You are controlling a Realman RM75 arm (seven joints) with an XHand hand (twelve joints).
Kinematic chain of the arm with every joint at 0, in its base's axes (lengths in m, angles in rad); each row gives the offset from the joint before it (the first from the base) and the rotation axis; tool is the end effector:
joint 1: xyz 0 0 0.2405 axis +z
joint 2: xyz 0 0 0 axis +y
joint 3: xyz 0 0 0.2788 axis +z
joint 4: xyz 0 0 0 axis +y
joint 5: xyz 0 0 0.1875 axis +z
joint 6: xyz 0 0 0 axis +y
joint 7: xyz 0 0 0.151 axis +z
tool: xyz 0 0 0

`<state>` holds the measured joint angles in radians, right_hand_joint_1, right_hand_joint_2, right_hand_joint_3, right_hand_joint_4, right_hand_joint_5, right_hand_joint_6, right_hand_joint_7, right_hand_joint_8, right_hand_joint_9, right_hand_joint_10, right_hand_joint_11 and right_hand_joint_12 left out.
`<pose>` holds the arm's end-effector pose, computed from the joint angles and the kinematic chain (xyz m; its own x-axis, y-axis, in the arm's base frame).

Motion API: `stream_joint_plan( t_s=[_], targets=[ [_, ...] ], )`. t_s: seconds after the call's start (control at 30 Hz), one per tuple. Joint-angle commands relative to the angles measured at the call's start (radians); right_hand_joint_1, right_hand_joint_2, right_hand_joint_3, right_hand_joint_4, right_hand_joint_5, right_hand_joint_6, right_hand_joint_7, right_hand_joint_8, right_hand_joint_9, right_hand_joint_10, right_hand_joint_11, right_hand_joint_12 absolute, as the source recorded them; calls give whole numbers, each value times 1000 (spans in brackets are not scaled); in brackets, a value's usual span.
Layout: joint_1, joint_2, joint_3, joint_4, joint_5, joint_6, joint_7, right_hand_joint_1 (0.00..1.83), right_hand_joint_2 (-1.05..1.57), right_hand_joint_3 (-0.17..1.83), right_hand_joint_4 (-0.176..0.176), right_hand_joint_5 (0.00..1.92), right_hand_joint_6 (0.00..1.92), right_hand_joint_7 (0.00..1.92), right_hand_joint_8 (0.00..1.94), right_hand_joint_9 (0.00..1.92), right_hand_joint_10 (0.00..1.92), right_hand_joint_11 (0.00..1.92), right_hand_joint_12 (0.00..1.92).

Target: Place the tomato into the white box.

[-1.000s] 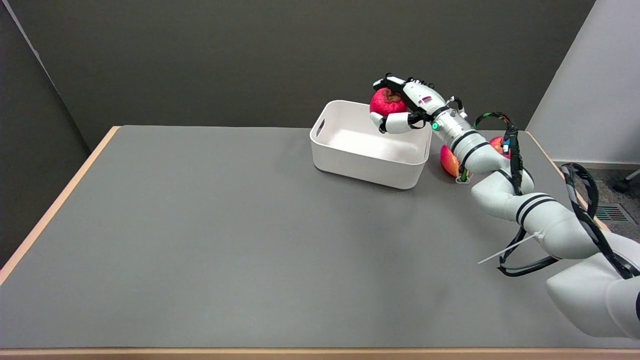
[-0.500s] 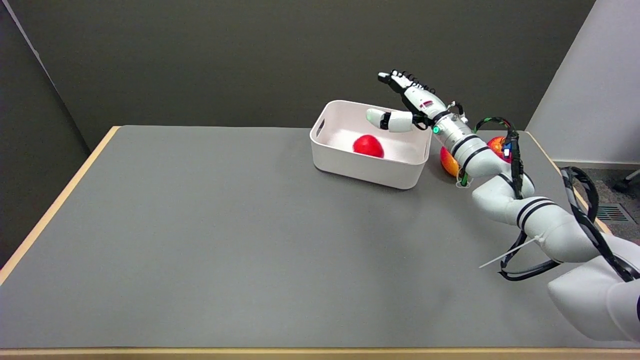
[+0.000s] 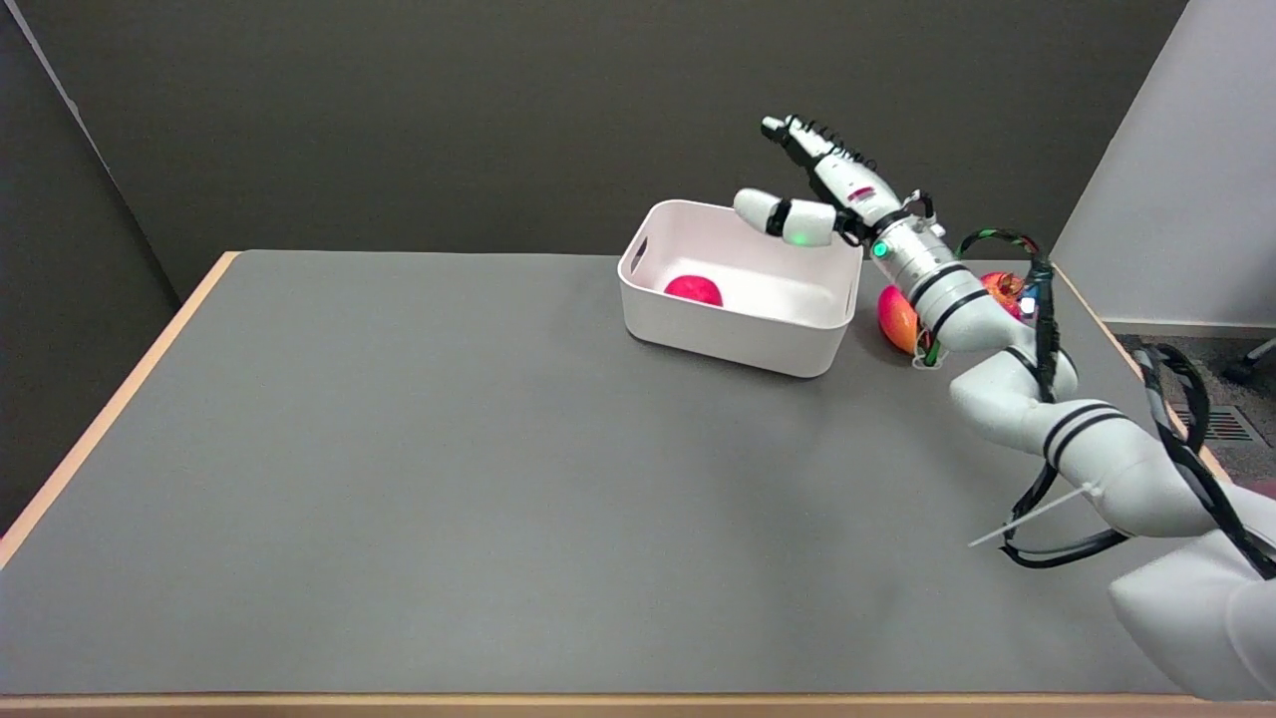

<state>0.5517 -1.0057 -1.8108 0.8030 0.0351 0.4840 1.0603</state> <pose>-0.2111 -0.4498 0.4280 0.8711 0.1569 0.4653 -0.4518 -0.1150 0.8847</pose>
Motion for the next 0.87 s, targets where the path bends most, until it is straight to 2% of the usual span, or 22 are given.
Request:
stream_joint_plan(
  t_s=[0.03,0.13,0.2,0.33,0.4,0.5,0.57,0.63,0.87],
  targets=[
    [-434,97,368,510,214,36,-8,102,528,892,35,46,227,-1,28,-1,-1,-1,84],
    [-556,73,466,557,260,71,-8,117,546,893,26,47,227,-1,27,-1,-1,-1,-1],
    [-632,56,508,569,309,130,-9,87,624,802,25,33,260,-1,28,-1,-1,-1,-1],
    [-734,37,531,566,417,282,-9,90,637,807,19,48,269,-1,70,-1,-1,-1,-1],
    [-772,35,531,559,474,360,-9,84,590,867,29,52,304,1,148,-1,-1,-1,-1],
    [-841,35,526,551,539,462,-9,78,668,794,32,117,314,36,243,-1,11,-1,0],
    [-890,36,523,550,567,513,-9,51,642,853,36,131,353,82,240,-1,82,-1,26],
    [-926,37,520,550,584,552,-9,82,601,910,41,138,403,105,281,-1,119,-1,148],
    [-993,32,486,535,645,690,-9,88,621,909,42,157,413,135,294,-1,194,-1,295]
  ],
)
